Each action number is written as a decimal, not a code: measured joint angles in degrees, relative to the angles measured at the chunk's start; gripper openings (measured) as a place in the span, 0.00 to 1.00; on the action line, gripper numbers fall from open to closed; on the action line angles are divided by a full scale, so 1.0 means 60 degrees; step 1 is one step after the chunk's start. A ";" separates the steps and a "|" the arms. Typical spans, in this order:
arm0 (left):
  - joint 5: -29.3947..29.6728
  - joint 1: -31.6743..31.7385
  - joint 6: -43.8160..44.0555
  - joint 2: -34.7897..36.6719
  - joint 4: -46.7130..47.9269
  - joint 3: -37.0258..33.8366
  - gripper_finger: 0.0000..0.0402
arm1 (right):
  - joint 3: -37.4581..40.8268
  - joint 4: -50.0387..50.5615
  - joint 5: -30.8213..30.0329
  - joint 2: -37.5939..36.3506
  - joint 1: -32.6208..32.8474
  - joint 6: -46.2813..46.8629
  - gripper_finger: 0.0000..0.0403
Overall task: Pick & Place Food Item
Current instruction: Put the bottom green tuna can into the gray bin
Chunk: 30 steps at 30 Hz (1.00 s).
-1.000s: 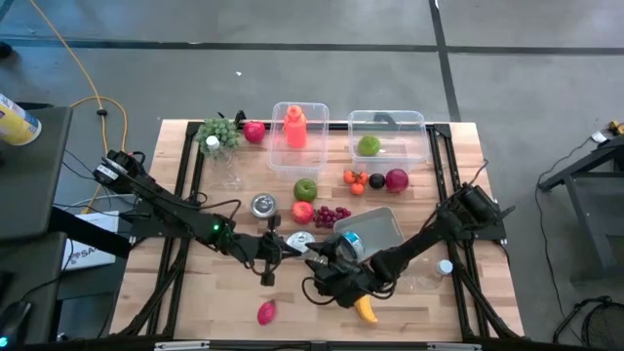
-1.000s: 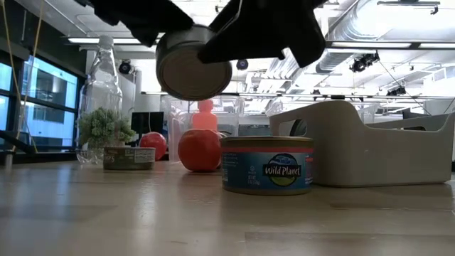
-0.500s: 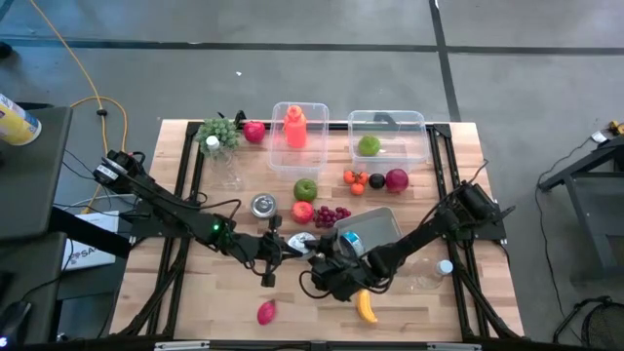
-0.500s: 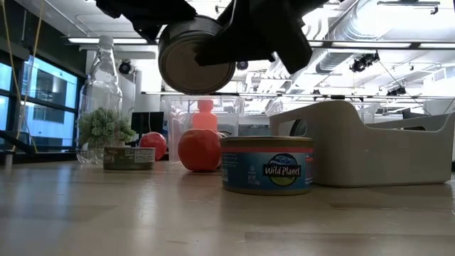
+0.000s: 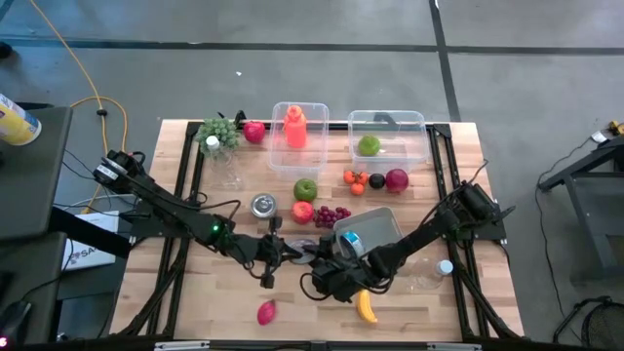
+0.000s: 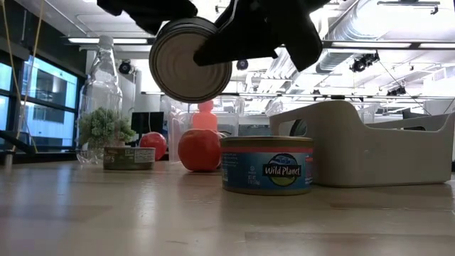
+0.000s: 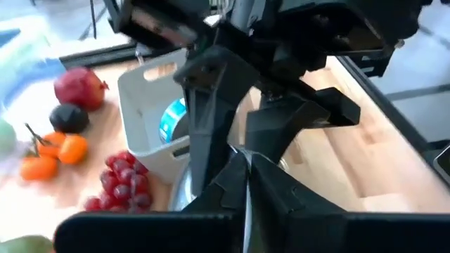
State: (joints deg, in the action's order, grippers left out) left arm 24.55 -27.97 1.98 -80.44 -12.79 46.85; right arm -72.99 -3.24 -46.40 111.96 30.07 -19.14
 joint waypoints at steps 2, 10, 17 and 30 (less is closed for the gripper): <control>0.0067 -0.0071 -0.0425 0.0000 -0.0021 0.0000 0.08 | 0.0000 0.0076 0.0016 0.0000 0.0067 0.0007 0.30; 0.0988 -0.0602 -0.0303 0.0000 -0.0395 0.0000 0.36 | 0.0000 0.1112 -0.0953 -0.0042 0.0465 0.0896 0.30; 0.1002 -0.0955 0.0276 0.0000 -0.0405 -0.0004 0.51 | -0.0002 0.2186 -0.2592 -0.0855 0.1190 0.2331 0.30; 0.0988 -0.1333 0.0326 0.0000 -0.0366 -0.0007 0.52 | -0.0011 0.4068 -0.5255 -0.2327 0.2373 0.6871 0.30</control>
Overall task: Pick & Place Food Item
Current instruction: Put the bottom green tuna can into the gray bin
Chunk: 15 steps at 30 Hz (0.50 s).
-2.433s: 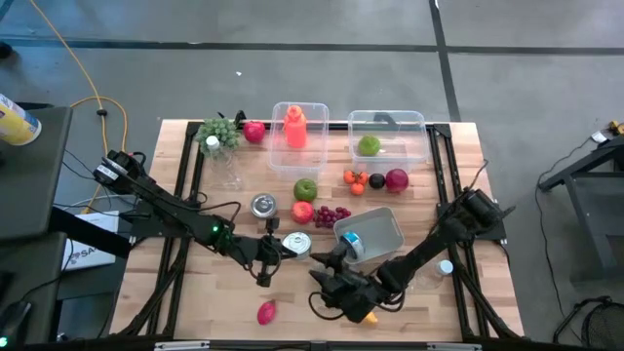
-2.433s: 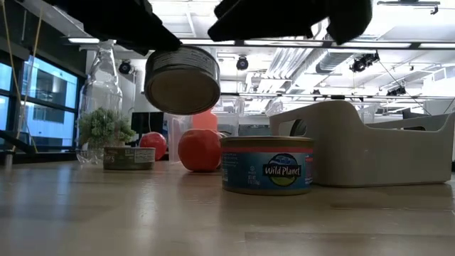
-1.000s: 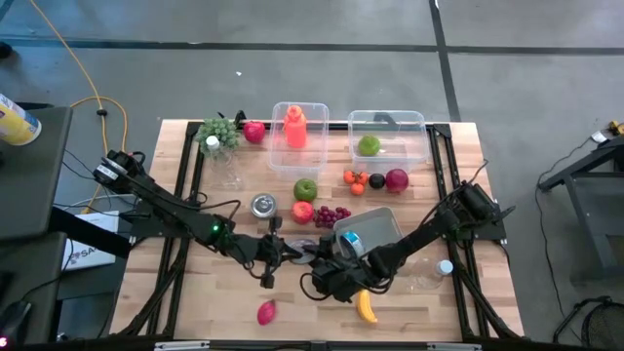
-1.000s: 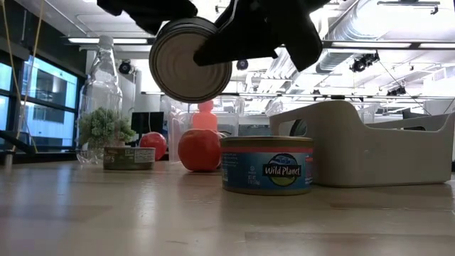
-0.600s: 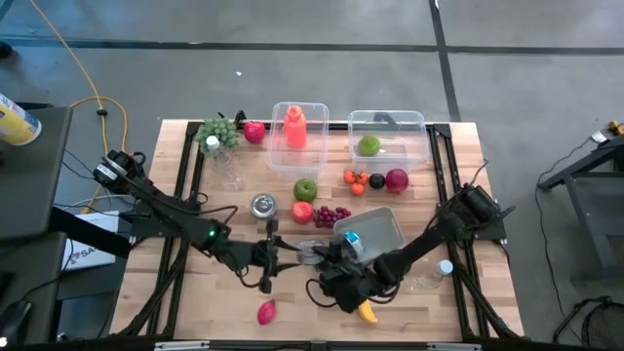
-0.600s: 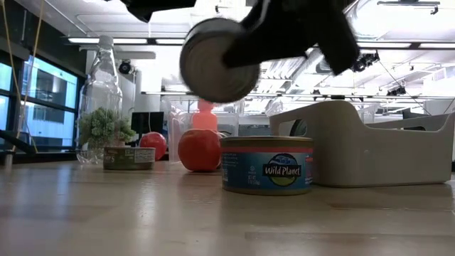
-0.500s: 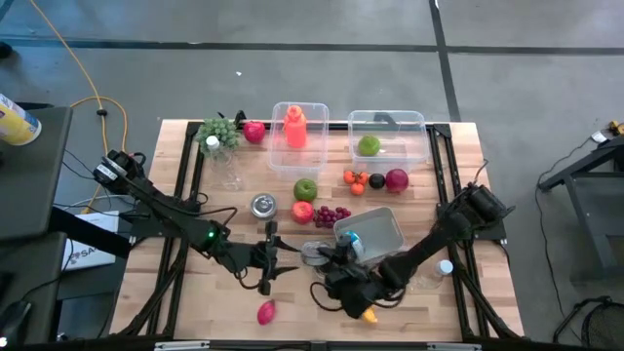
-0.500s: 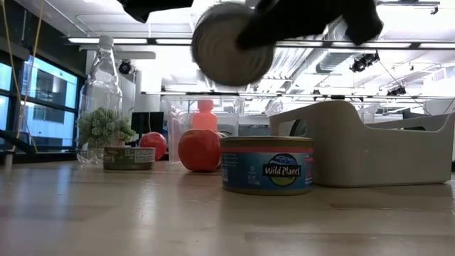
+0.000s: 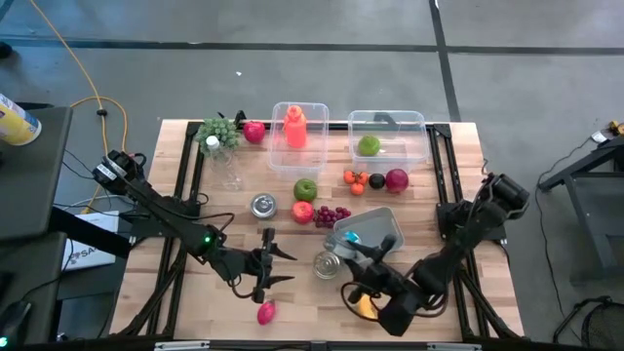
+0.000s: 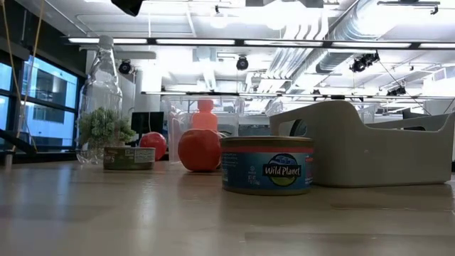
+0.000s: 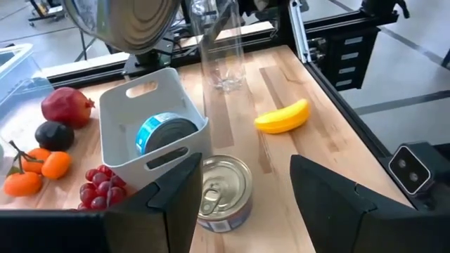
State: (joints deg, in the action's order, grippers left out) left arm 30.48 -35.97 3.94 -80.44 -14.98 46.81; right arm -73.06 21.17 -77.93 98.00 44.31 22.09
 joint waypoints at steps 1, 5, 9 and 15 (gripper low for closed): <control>-0.0004 0.0000 0.0050 0.0000 0.0004 -0.0004 0.52 | 0.0000 0.0412 0.0016 -0.0040 0.0008 0.0486 0.30; -0.0004 0.0004 0.0147 0.0000 0.0067 -0.0004 0.52 | 0.0000 0.2720 0.0908 -0.0268 -0.0066 0.3774 0.30; -0.0005 0.0004 0.0151 0.0000 0.0175 -0.0011 0.52 | 0.0004 0.5479 0.2046 -0.0481 -0.0231 0.7294 0.30; -0.0004 0.0007 0.0155 0.0000 0.0197 -0.0011 0.52 | 0.0004 0.9718 0.3892 -0.0631 -0.0287 1.1989 0.30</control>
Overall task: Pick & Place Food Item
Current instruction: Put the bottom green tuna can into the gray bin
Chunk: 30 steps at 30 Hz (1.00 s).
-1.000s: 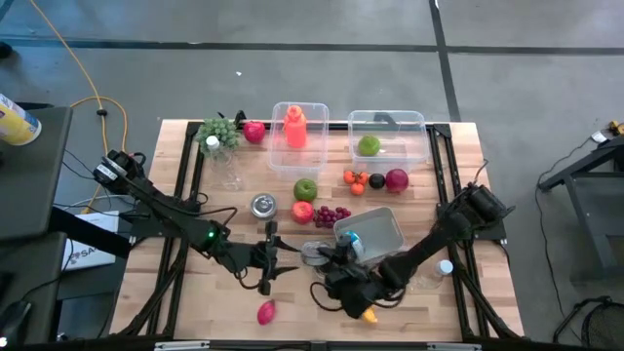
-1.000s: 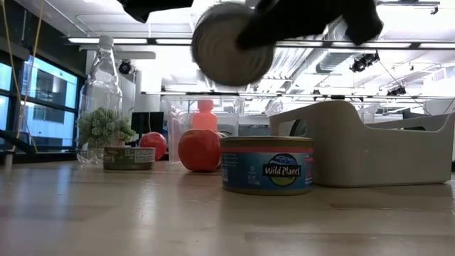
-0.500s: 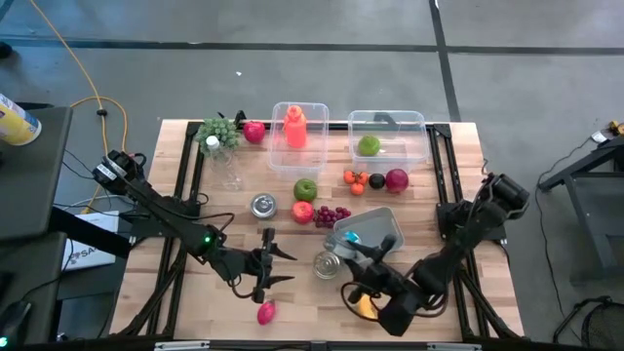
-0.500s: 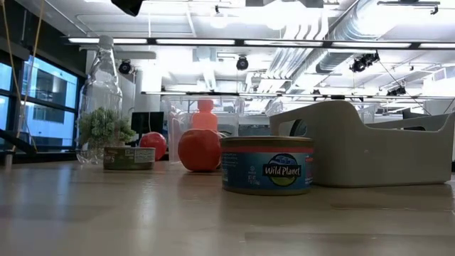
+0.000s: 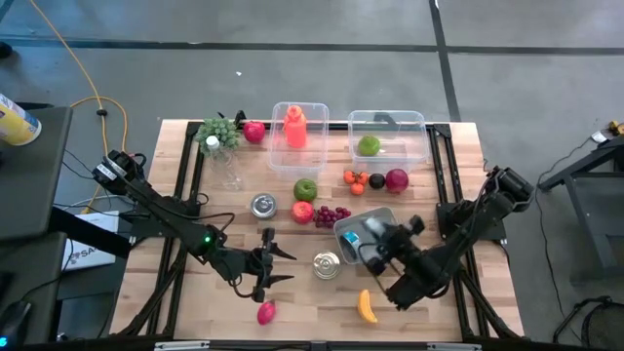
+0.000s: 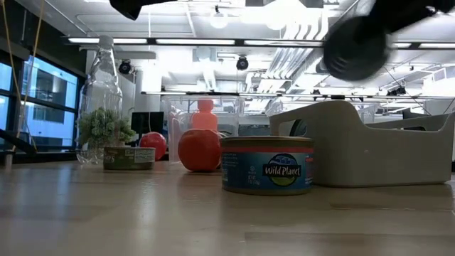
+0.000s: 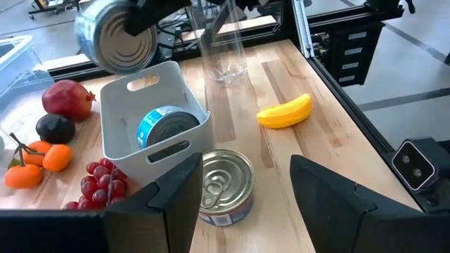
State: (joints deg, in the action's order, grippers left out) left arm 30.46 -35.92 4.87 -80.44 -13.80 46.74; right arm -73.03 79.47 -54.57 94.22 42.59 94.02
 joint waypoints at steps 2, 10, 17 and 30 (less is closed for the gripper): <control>0.0000 0.0007 0.0007 -0.0004 0.0017 0.0000 0.52 | 0.0017 0.0888 0.0878 0.0001 0.0011 0.1239 0.30; 0.0005 0.0187 0.0018 -0.0004 0.0018 0.0000 0.52 | 0.0015 0.0411 0.1454 0.0010 -0.0086 0.1385 0.30; 0.0000 0.0182 0.0018 -0.0004 0.0018 0.0000 0.52 | 0.0011 -0.0947 0.1730 0.0025 -0.0417 -0.0031 0.30; 0.0000 0.0182 0.0014 -0.0004 0.0018 0.0000 0.52 | 0.0007 -0.3640 0.1589 0.0028 -0.1118 -0.3530 0.30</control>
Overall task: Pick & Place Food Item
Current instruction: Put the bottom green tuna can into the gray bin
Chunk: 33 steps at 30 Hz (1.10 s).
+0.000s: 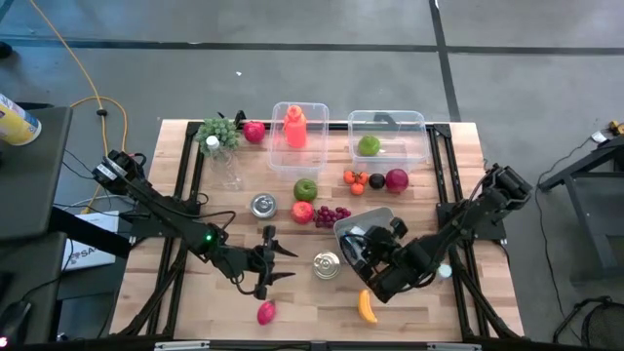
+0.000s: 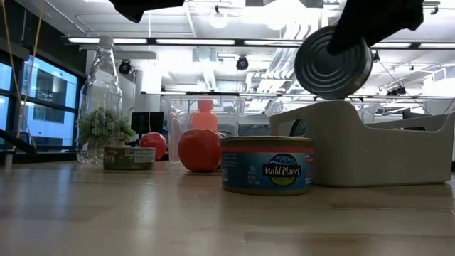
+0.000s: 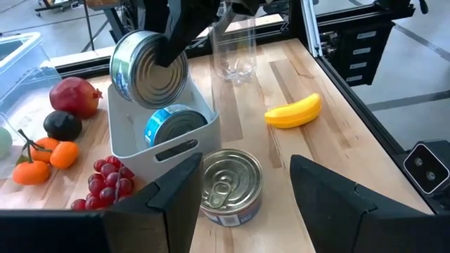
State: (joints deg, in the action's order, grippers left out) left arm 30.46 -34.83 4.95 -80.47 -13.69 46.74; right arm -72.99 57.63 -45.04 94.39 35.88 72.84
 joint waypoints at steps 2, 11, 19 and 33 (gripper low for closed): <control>0.0000 0.0000 0.0000 0.0000 0.0000 0.0000 0.52 | 0.0000 0.0000 0.0027 0.0000 -0.0130 -0.0177 0.30; 0.0000 0.0000 -0.0002 0.0000 0.0000 0.0000 0.52 | 0.0000 0.0060 0.0033 0.0000 -0.0508 -0.0586 0.30; 0.0000 0.0000 -0.0004 0.0000 -0.0003 0.0000 0.52 | 0.0000 0.0048 0.0042 -0.0023 -0.0757 -0.1143 0.30; 0.0002 0.0062 -0.0006 -0.0004 0.0001 0.0000 0.52 | -0.0018 0.1241 0.0611 -0.2812 -0.1667 -0.1028 0.30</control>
State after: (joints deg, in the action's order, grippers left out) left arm 30.47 -34.46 4.92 -80.49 -13.69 46.74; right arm -73.10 65.08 -41.37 77.52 25.87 66.67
